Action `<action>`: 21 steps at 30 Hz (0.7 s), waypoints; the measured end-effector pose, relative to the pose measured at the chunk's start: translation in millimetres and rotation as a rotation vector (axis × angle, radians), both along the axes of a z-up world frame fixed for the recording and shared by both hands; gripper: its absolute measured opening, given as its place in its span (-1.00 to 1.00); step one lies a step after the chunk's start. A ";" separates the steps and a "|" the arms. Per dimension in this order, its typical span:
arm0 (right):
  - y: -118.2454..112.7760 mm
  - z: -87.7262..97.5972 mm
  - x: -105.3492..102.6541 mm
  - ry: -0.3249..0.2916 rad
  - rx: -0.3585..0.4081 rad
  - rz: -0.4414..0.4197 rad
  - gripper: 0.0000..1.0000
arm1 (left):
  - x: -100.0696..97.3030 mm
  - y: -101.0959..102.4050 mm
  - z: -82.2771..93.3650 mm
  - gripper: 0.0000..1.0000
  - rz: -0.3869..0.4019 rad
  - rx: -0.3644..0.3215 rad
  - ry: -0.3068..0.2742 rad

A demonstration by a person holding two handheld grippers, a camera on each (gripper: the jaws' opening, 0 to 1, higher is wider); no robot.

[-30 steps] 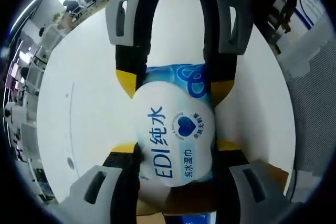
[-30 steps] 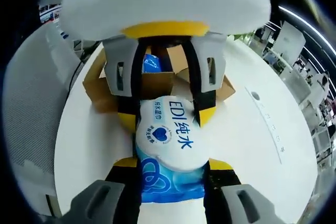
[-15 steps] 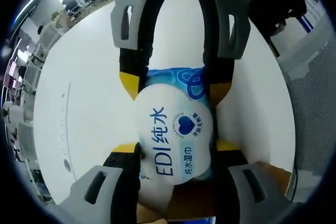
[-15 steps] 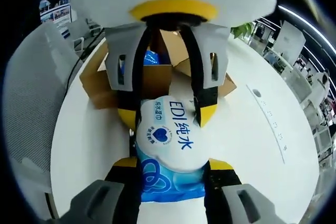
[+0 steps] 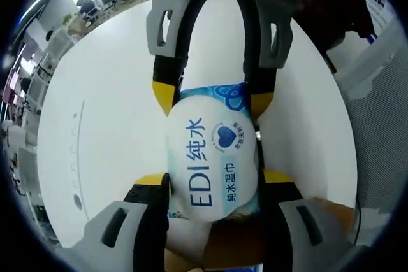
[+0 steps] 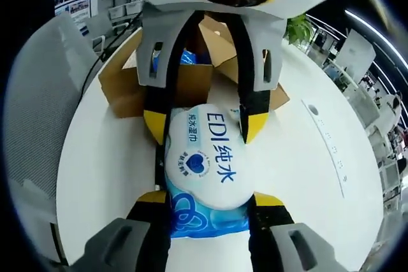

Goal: Operate the shoe box by opening the lid, removing the specified soft item, and placing it in the target area until the item is outside and the box remains undamaged.

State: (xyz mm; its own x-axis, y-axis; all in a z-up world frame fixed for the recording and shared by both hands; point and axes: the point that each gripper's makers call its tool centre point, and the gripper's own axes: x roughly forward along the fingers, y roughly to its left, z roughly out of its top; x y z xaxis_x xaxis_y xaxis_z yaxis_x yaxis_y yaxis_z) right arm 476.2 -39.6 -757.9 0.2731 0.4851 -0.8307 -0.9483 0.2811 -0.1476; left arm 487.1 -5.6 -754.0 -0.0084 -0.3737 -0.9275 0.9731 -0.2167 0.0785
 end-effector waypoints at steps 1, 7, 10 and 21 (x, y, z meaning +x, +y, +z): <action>-0.5 -0.1 -0.2 0.000 -0.003 -0.003 -0.11 | -0.2 1.1 0.7 0.13 -0.005 0.004 -0.001; -5.5 4.6 -1.9 0.017 0.026 -0.066 -0.11 | 3.4 7.7 9.9 0.13 -0.008 0.002 0.005; -9.4 9.2 -3.9 0.022 0.039 -0.083 -0.13 | 5.2 10.2 17.9 0.14 0.014 -0.022 0.028; -14.8 23.1 -13.6 0.024 0.047 -0.112 -0.16 | 12.2 23.1 52.5 0.19 0.095 -0.111 0.081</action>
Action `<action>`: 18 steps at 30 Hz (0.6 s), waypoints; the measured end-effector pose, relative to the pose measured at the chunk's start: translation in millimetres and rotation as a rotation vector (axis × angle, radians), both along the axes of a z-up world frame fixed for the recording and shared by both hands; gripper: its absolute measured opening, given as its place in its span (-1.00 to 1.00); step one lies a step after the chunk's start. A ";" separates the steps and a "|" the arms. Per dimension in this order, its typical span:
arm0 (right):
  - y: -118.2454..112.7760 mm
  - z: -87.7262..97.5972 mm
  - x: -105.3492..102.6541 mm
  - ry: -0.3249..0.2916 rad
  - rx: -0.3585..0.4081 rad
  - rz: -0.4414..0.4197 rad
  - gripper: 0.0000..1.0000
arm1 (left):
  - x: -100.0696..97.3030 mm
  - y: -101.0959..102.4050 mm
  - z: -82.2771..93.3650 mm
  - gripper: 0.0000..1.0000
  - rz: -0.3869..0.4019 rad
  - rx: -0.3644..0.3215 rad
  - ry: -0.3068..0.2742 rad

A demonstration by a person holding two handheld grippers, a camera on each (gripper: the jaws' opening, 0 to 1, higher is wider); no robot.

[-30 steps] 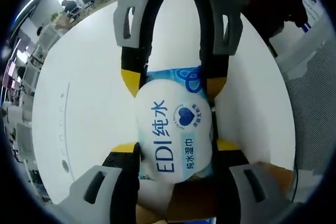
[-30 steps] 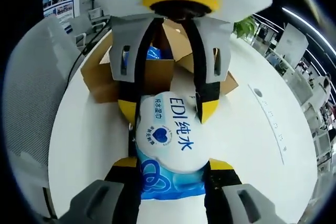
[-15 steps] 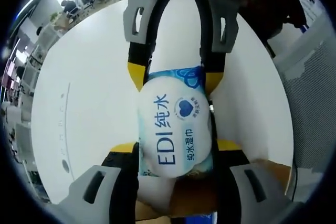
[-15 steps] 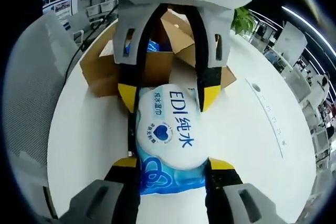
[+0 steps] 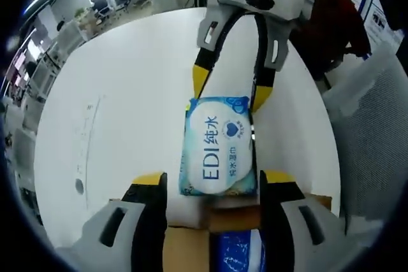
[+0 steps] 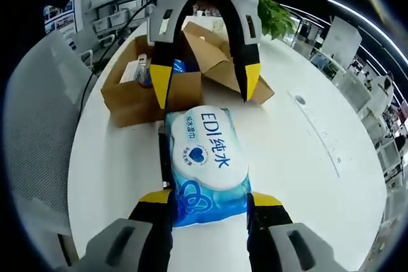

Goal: Operate the shoe box by opening the lid, removing the specified soft item, and placing it in the target area until the item is outside and the box remains undamaged.

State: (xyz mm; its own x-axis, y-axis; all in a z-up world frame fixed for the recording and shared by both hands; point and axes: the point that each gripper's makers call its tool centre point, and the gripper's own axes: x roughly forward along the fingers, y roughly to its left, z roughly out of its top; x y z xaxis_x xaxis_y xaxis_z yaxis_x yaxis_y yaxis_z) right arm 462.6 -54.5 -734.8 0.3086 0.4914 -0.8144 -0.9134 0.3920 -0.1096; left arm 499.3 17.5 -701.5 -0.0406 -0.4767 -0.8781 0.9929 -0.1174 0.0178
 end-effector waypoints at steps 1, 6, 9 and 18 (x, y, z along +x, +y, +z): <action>0.2 2.7 -0.7 -0.004 0.001 0.000 -0.16 | 0.0 2.0 3.1 0.20 0.003 -0.005 -0.001; -0.4 13.3 -4.2 -0.015 0.004 -0.004 -0.16 | 1.1 13.6 13.7 0.22 0.015 -0.016 -0.016; 0.1 20.2 -6.0 -0.024 0.006 -0.008 -0.16 | 1.5 24.1 18.9 0.22 0.023 -0.015 -0.028; 6.5 36.8 -11.6 -0.052 0.005 -0.002 -0.16 | 1.4 56.2 26.3 0.22 0.055 -0.003 -0.052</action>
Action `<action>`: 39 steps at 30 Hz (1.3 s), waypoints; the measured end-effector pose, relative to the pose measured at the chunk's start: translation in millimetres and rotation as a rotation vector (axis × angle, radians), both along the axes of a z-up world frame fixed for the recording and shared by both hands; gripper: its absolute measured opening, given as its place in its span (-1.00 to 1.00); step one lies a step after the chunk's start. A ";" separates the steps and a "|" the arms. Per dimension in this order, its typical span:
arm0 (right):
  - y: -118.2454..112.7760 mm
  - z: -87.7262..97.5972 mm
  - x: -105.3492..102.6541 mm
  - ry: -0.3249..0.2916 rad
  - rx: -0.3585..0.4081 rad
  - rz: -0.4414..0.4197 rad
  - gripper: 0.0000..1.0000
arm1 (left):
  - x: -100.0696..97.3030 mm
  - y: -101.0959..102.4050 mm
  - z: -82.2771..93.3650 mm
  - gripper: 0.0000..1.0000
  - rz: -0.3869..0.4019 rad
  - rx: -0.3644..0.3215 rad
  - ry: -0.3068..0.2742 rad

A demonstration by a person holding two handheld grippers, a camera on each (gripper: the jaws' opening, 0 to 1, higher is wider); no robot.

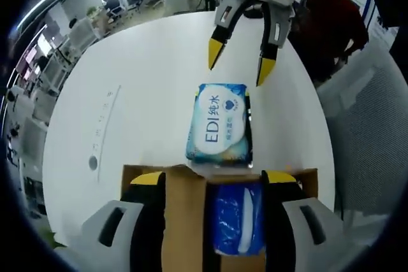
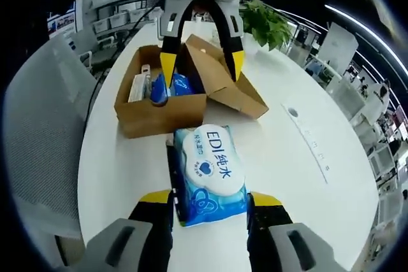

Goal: Operate the shoe box by opening the lid, removing the specified soft item, and placing it in the target area until the item is outside and the box remains undamaged.

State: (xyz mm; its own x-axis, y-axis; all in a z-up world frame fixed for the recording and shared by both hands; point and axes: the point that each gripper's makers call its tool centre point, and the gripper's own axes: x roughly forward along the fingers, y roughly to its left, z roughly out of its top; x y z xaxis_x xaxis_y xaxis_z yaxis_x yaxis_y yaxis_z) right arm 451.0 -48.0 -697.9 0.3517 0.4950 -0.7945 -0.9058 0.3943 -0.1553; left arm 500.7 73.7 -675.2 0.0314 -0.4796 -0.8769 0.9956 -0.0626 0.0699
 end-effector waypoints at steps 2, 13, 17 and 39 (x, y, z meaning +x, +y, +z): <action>1.7 3.5 -0.4 -0.006 0.001 0.000 -0.16 | 0.2 5.5 1.4 0.22 0.008 0.000 -0.003; 21.8 21.0 -4.5 -0.041 0.010 0.031 -0.18 | -5.1 40.8 2.5 0.17 0.045 0.015 -0.022; 31.5 26.0 -5.9 -0.054 0.019 0.048 -0.18 | -6.6 52.7 1.8 0.17 0.075 0.007 -0.019; 87.6 25.7 -6.7 -0.061 0.069 0.157 -0.33 | -14.8 108.1 -27.7 -0.21 0.178 0.006 0.001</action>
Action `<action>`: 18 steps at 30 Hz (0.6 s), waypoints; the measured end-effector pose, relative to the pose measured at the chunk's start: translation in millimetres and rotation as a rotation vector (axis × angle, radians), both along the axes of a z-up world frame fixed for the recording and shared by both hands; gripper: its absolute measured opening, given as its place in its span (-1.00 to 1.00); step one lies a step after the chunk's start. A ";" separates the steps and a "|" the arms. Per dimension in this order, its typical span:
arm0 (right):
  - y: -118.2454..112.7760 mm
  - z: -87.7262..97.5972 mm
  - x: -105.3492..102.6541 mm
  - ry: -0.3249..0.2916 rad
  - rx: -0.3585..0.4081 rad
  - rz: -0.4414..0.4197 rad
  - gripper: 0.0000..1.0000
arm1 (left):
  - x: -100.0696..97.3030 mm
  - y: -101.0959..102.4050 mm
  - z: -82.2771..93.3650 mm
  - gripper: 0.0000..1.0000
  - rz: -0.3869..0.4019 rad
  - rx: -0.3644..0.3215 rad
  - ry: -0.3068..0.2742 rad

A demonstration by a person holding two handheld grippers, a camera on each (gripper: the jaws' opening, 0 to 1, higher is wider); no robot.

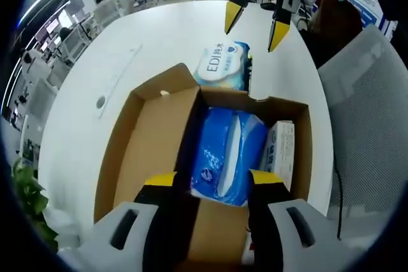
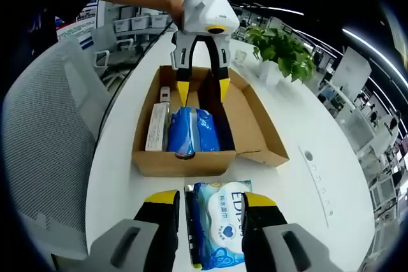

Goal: Operate the shoe box by opening the lid, removing the specified soft item, and placing it in the target area until the item is outside and the box remains undamaged.

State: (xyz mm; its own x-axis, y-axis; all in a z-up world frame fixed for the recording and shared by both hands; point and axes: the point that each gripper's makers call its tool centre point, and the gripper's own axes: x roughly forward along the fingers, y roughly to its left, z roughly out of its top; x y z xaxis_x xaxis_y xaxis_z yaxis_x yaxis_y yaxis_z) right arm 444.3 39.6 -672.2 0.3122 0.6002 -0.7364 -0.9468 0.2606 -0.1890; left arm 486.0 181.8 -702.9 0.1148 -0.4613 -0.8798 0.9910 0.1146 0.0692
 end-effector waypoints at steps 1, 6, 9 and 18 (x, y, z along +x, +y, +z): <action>2.1 0.5 0.6 0.001 0.006 0.002 -0.35 | -0.6 0.6 -1.2 -0.22 0.004 -0.004 0.001; 15.6 2.2 3.4 0.004 0.028 0.022 -0.39 | -1.3 3.7 -7.4 -0.28 0.013 -0.011 0.003; 21.8 2.4 3.4 0.004 0.032 0.036 -0.41 | -1.7 4.8 -9.1 -0.36 0.013 -0.018 0.000; 46.7 -5.4 3.1 0.022 0.046 0.071 -0.49 | -7.0 7.2 -16.9 -0.49 0.003 -0.034 0.014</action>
State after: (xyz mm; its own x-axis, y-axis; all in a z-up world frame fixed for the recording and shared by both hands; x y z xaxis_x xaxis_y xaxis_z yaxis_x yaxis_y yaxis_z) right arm 447.4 86.3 -677.7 0.2514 0.6536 -0.7139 -0.9670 0.2005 -0.1570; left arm 478.9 189.0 -719.8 0.1041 -0.4906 -0.8651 0.9915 0.1200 0.0512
